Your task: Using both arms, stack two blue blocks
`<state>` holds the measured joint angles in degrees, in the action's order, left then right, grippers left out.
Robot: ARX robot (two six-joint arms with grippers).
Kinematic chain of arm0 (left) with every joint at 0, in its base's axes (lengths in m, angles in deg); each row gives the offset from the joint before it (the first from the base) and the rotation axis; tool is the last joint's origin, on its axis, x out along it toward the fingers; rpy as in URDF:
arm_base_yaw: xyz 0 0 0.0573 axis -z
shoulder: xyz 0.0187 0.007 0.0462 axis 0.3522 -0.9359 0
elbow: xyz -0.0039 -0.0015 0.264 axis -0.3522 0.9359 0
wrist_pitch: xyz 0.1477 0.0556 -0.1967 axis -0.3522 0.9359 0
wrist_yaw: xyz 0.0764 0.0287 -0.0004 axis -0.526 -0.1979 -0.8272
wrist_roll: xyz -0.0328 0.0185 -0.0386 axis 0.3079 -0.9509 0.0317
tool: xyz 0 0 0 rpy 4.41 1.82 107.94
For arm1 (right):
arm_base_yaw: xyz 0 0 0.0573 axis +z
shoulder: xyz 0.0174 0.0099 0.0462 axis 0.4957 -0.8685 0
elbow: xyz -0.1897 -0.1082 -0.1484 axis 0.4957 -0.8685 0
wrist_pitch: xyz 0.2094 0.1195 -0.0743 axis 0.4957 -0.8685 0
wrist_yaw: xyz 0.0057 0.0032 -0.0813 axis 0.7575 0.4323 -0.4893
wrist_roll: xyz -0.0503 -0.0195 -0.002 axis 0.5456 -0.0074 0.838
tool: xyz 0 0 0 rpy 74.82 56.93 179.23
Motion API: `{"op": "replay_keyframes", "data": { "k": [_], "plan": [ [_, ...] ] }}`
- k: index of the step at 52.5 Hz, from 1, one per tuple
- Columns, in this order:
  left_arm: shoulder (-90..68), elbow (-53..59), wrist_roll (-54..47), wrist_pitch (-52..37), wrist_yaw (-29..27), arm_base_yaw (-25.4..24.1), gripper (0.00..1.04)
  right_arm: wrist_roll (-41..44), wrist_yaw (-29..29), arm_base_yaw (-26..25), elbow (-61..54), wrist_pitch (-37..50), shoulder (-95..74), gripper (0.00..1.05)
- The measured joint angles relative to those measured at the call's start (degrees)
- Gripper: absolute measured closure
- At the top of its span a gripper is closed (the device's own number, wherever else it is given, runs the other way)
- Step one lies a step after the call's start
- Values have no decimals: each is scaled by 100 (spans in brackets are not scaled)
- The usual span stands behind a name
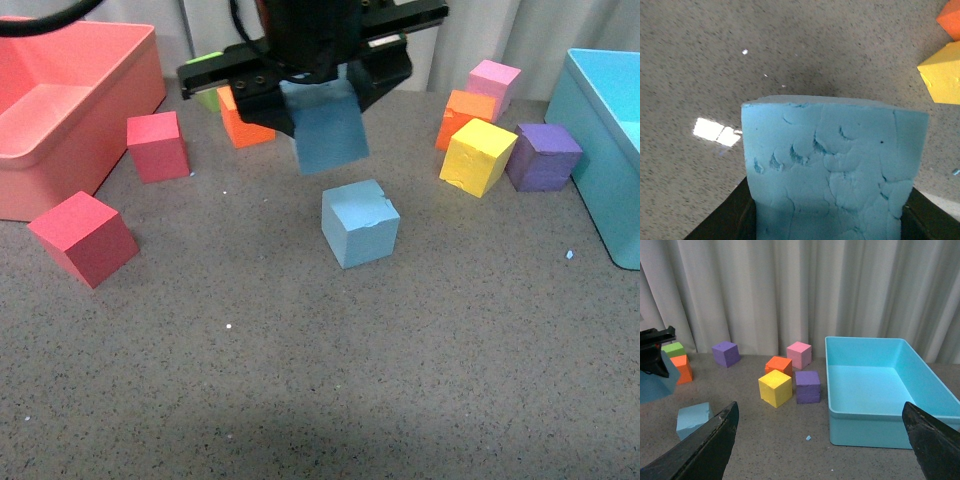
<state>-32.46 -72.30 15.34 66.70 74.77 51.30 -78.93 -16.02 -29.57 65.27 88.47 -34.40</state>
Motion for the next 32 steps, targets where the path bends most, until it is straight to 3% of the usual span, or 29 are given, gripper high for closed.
{"op": "replay_keyframes", "data": {
  "k": [32],
  "plan": [
    [-909,-960,658,588,-44,286,58,2,0,0,0,0,0,9]
  ]
}}
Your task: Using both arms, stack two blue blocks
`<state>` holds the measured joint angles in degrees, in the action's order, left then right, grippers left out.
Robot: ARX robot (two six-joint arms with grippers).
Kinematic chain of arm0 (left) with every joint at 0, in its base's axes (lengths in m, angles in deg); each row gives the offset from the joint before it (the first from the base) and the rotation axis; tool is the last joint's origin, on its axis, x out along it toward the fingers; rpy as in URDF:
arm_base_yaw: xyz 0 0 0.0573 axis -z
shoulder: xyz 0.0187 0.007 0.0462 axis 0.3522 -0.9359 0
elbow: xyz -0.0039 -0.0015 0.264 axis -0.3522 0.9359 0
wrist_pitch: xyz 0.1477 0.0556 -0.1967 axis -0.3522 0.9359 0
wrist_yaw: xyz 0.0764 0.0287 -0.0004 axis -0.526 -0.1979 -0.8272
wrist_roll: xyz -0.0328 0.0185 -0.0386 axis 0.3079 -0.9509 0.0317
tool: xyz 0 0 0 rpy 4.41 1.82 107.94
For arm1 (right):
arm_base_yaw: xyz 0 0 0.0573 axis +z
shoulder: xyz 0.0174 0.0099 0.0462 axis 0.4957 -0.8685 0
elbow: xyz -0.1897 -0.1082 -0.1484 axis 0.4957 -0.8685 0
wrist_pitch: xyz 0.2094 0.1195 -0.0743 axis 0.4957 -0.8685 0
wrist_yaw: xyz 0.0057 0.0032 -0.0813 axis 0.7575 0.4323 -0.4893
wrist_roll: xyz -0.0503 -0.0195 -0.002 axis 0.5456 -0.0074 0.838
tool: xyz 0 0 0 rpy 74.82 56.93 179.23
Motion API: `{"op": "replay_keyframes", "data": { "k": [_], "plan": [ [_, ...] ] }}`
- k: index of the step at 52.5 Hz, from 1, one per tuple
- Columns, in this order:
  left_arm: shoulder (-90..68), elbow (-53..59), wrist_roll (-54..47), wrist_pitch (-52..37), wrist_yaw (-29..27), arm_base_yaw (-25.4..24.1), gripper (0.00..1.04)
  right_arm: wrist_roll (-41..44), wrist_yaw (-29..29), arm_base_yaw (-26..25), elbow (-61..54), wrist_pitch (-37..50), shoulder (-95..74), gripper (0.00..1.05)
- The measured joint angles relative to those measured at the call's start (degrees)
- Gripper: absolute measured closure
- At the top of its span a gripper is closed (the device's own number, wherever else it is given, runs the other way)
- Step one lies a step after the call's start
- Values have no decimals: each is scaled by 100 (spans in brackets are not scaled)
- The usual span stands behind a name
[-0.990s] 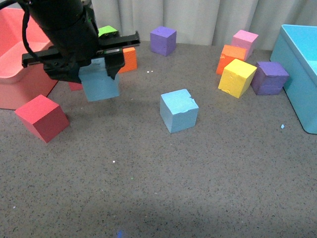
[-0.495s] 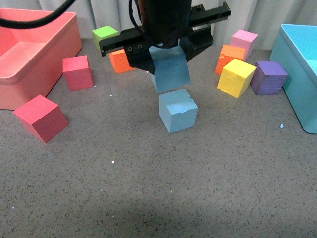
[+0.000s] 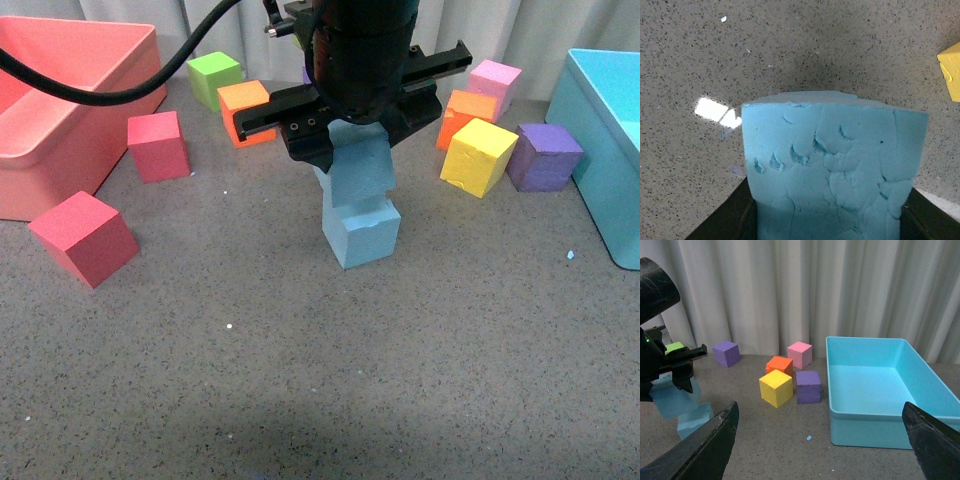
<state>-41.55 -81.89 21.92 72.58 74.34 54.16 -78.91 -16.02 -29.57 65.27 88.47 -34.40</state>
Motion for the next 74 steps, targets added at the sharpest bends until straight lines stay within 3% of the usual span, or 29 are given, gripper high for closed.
{"op": "replay_keyframes", "data": {
  "k": [74],
  "plan": [
    [-684,-686,-149,289,-188,184,60,0,0,0,0,0,0,9]
  ]
}}
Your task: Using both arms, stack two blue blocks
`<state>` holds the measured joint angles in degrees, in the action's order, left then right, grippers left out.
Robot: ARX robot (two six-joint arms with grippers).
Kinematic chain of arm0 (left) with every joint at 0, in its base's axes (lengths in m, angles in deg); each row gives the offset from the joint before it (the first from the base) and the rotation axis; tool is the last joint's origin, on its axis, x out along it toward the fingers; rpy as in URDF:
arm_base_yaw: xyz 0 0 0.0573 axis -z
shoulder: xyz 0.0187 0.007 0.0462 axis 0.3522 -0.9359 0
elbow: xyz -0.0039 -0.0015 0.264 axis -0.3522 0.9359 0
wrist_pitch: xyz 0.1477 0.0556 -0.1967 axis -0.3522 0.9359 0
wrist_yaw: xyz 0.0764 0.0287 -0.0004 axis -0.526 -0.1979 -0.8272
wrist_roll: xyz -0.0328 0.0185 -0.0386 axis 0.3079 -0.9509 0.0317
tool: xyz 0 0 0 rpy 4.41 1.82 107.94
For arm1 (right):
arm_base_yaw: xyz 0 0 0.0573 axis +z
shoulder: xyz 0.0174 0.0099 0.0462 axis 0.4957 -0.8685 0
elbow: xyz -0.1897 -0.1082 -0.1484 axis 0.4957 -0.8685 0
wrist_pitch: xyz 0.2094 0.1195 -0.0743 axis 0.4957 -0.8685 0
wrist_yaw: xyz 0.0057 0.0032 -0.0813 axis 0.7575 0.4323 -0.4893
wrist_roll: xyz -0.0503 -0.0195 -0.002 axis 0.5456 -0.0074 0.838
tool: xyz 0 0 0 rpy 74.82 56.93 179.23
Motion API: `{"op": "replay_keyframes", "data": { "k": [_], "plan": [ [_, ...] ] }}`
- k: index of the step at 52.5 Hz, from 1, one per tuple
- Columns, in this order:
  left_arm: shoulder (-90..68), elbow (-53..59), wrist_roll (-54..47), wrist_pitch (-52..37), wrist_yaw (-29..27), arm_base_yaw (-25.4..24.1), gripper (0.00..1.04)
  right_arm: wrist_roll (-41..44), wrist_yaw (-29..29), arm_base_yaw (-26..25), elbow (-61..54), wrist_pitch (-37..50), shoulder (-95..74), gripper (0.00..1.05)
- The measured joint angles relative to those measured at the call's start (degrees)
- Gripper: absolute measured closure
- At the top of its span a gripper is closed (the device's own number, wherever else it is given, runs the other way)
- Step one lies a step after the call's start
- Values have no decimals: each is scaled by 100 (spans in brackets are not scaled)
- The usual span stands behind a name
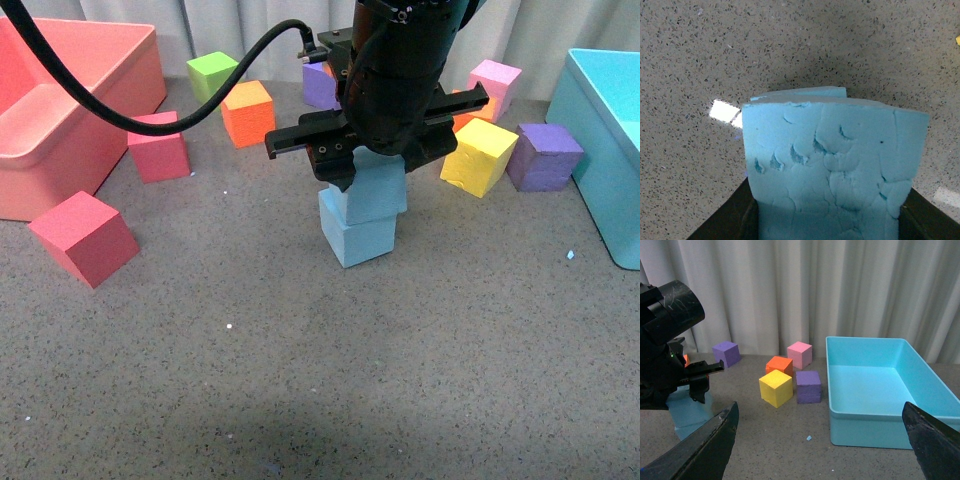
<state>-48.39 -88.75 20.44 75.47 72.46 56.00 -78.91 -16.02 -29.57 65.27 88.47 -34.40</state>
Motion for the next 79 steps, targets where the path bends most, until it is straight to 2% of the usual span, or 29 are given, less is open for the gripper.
{"op": "replay_keyframes", "data": {
  "k": [2,9,18,32,33,35,36,39,40,42,43,44,45,47,49,54,57,59,66,70,79],
  "plan": [
    [0,0,-15,2,0,0,59,0,0,0,0,0,0,9],
    [0,0,-59,0,-11,7,29,0,0,0,0,0,0,9],
    [48,39,-107,-42,0,33,6,0,0,0,0,0,0,9],
    [981,833,-328,-468,-13,164,7,-2,0,0,0,0,0,9],
    [1685,2247,-1606,-2741,-1281,179,19,-2,4,0,0,0,0,9],
    [1952,2918,-2179,-3644,-1620,138,24,0,4,0,0,0,0,9],
    [2039,3139,-2361,-3921,-1685,120,26,0,4,0,0,0,0,9],
    [2559,4496,-3394,-5709,-1725,-72,37,-2,-11,0,0,0,0,9],
    [2640,4704,-3534,-6000,-1707,-114,38,-2,-13,0,0,0,0,9],
    [3008,5670,-4046,-7442,-1567,-337,47,-2,-15,0,0,0,0,9],
    [3084,5853,-4127,-7602,-1552,-385,49,-2,-15,0,0,0,0,9],
    [3224,6194,-4275,-8336,-1493,-476,53,0,-15,0,0,0,0,9],
    [3294,6343,-4332,-8607,-1443,-520,54,-2,-15,0,0,0,0,9],
    [3576,6902,-4546,-9718,-1320,-691,62,-2,-13,0,0,0,0,9],
    [3814,7232,-4638,-10203,-1224,-822,67,-2,-11,0,0,0,0,9],
    [4489,7976,-4780,-10631,-1019,-1147,81,0,4,0,0,0,0,9],
    [4937,8603,-4865,-10699,-739,-1388,96,0,4,0,0,0,0,9],
    [5115,8913,-4881,-10699,-590,-1506,101,0,4,0,0,0,0,9],
    [5626,9490,-4920,-10695,-221,-1792,101,-2,-4,0,0,0,0,9],
    [5788,9798,-4931,-10977,-57,-1969,101,-2,-7,0,0,0,0,9],
    [6387,10343,-4953,-10771,245,-2328,101,-2,2,0,0,0,0,9]
  ]
}}
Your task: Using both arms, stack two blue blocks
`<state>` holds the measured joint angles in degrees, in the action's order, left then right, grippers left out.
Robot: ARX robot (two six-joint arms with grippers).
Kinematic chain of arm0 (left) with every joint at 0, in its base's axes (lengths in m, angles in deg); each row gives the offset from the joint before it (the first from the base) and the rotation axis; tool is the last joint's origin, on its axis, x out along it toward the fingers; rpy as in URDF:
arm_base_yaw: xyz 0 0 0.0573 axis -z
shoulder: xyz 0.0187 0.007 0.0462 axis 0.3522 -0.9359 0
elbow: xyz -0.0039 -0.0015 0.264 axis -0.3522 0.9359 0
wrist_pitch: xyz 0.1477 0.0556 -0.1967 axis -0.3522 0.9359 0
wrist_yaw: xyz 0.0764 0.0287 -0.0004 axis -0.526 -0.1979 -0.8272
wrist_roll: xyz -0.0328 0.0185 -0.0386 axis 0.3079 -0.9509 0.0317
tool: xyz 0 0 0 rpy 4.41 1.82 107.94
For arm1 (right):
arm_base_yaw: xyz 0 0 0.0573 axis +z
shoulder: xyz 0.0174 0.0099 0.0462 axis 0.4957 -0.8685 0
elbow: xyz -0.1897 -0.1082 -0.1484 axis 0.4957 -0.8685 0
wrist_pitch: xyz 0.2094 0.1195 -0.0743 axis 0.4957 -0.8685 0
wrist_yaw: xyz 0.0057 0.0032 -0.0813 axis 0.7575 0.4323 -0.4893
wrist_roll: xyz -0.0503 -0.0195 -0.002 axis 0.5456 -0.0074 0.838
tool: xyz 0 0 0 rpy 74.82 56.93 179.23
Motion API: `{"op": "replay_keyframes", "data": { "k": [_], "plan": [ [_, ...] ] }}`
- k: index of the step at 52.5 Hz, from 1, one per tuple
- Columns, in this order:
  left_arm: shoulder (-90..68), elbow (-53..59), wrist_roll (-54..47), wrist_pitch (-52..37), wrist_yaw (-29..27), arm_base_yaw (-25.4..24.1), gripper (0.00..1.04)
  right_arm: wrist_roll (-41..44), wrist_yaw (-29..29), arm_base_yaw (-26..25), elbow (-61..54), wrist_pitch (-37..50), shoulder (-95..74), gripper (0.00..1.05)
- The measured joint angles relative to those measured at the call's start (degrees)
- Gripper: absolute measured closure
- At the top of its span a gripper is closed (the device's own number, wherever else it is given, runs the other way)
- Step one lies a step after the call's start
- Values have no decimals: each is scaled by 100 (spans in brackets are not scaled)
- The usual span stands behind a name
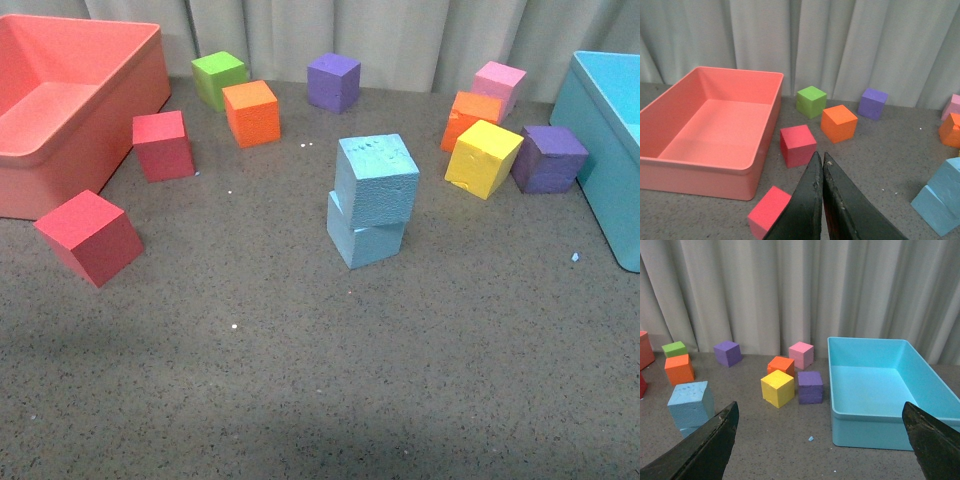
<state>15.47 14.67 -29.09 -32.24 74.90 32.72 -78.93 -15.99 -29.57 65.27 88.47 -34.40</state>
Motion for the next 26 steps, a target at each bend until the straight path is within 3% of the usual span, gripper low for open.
{"op": "replay_keyframes", "data": {
  "k": [26],
  "plan": [
    [2450,761,-17,1657,804,-787,101,2,0,0,0,0,0,9]
  ]
}}
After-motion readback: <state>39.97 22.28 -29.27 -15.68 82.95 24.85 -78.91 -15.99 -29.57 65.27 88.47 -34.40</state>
